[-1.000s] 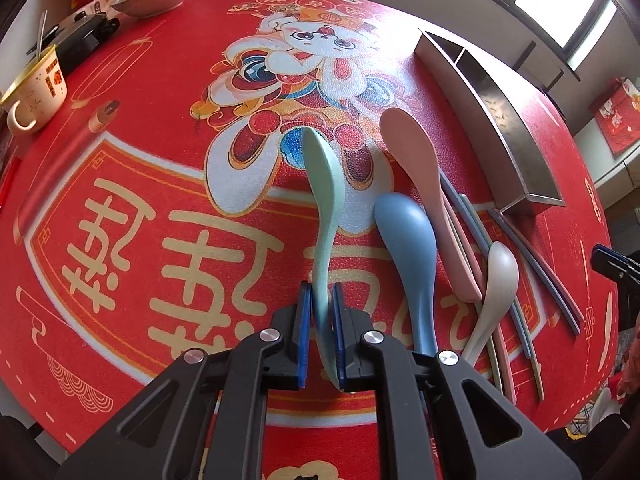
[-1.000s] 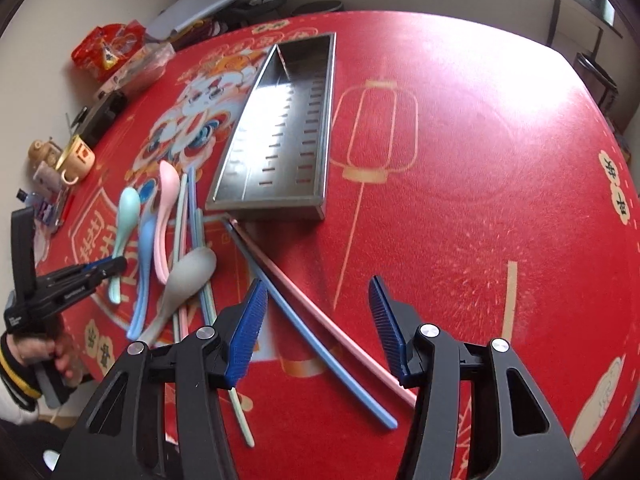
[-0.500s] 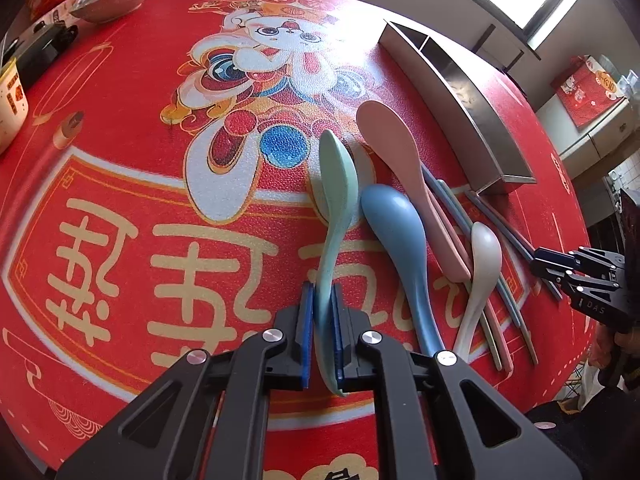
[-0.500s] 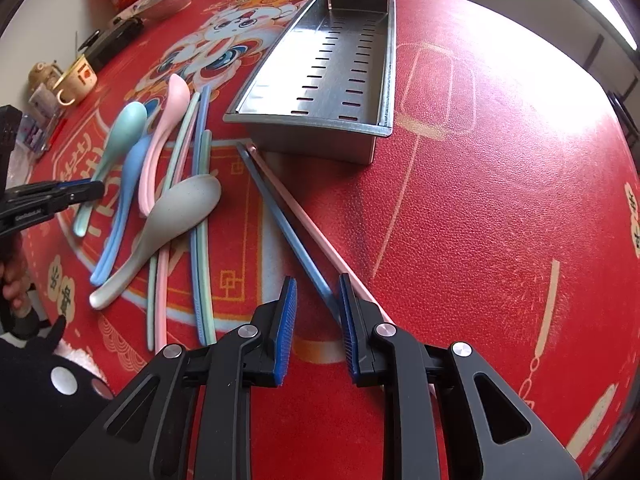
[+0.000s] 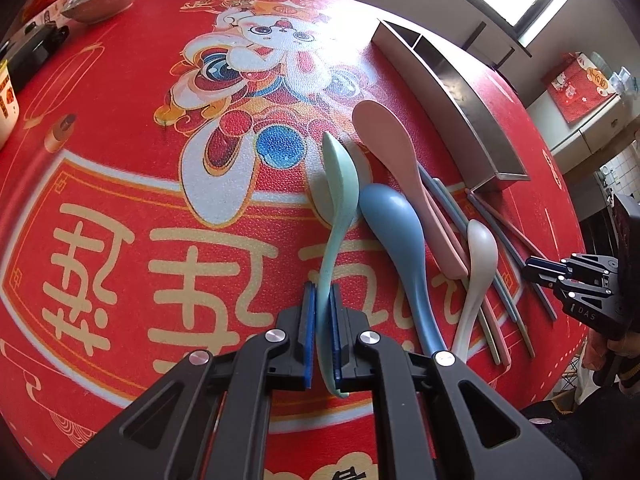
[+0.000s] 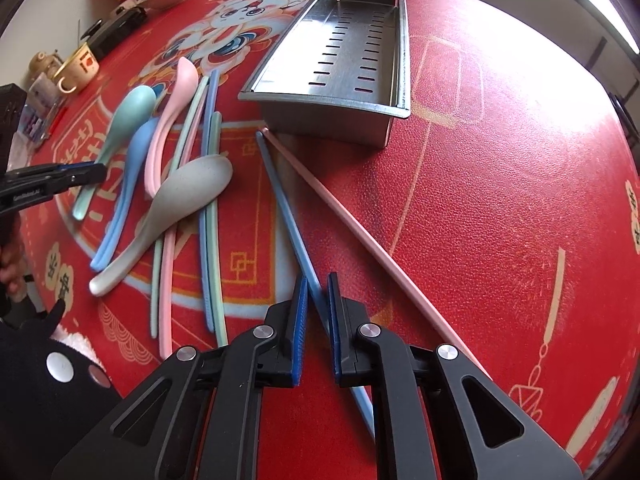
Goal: Organize utensils
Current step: 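Grasp a blue chopstick with the right gripper and lift it while the left gripper holds the green spoon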
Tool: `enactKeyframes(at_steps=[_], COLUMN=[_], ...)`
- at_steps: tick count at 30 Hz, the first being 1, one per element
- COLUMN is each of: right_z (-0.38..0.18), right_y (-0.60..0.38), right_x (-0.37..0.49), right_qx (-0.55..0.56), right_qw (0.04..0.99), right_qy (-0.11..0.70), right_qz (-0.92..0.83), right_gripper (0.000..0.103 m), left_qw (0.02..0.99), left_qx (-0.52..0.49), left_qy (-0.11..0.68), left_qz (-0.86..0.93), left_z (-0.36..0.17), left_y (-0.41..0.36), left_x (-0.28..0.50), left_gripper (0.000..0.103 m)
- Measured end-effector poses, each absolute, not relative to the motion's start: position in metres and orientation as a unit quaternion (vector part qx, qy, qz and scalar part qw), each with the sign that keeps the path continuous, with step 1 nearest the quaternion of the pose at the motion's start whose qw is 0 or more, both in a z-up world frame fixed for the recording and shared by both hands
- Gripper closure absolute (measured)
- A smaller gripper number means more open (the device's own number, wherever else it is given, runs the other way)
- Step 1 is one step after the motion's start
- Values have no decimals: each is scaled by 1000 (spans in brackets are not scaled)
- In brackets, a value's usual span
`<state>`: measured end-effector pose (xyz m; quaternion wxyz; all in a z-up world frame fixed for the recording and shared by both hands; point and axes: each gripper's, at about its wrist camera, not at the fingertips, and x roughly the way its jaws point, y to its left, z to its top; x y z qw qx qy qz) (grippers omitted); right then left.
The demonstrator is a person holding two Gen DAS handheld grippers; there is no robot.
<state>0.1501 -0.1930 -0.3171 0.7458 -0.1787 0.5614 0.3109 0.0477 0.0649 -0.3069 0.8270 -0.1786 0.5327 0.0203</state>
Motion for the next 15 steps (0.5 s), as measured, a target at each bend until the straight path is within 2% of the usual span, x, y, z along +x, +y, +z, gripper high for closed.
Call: enactKeyframes(at_steps=[15], right_z=[-317], right_y=[-188], right_x=[140], right_qx=[-210], right_qw=[754], right_qy=[538], right_qz=[314], right_gripper=[94], left_qw=[827], left_qx=[-173], left_qy=[534], left_qz=[26], left_z=[-307], left_y=[63], left_x=[48], left_gripper=[94])
